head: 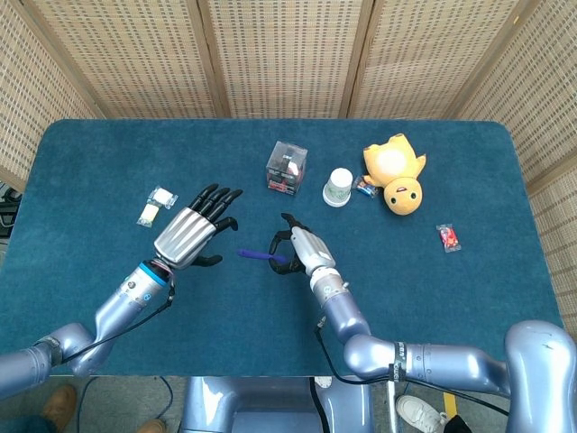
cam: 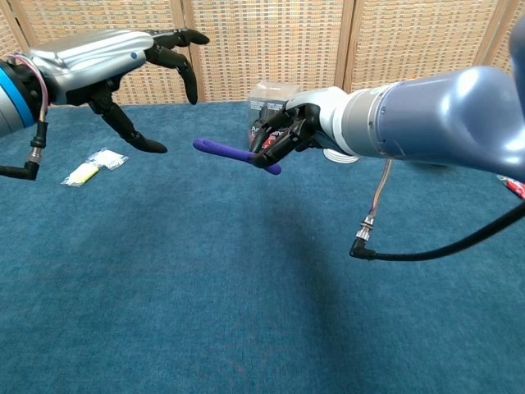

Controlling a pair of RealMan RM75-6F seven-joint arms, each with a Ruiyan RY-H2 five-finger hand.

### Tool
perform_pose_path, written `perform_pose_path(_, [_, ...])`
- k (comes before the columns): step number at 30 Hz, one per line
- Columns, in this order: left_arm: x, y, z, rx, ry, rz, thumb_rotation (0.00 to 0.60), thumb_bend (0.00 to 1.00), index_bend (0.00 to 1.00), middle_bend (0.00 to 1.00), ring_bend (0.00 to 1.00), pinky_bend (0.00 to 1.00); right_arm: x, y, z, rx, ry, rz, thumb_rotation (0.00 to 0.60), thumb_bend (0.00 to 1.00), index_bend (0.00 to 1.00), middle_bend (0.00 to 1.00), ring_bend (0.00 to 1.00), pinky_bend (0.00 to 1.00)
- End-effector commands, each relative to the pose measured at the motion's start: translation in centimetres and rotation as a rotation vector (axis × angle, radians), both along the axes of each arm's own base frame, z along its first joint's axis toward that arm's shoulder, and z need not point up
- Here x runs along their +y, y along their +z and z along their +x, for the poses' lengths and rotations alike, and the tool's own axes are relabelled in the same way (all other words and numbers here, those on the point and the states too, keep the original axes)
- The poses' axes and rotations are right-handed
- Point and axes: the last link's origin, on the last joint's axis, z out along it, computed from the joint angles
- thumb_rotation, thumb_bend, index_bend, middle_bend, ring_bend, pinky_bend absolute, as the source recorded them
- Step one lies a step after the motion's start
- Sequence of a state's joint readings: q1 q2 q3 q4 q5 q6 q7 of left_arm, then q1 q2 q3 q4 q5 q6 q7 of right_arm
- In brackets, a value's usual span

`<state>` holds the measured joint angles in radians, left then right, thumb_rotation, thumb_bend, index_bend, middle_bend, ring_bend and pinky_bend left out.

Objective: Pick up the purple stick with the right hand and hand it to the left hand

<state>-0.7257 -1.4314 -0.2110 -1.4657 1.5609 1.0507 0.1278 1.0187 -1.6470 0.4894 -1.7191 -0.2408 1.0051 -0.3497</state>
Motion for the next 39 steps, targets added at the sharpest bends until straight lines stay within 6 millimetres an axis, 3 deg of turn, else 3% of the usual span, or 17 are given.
perform_pose_path(1, [-0.4,-0.8,0.5,0.011,-0.013,-0.015,0.6,0.15,0.42,0.0,0.0,0.0,0.0,0.0,-0.1,0.003,0.0,-0.002,0.6,0.56,0.61,0.06,0.0,0.0])
perform_pose_path(22, [-1.1,-5.5,4.2,0.015,-0.061,-0.027,0.6,0.35,0.47,0.0,0.0,0.0,0.2,0.1,-0.7,0.0,-0.001,0.011,0.6,0.56,0.61,0.06,0.0,0.0])
perform_pose_path(39, [-1.2,-6.7,4.5,0.03,-0.042,-0.036,0.6,0.36,0.48,0.0,0.0,0.0,0.2,0.4,-1.2,-0.009,-0.004,0.017,0.6,0.56,0.61,0.06,0.0,0.0])
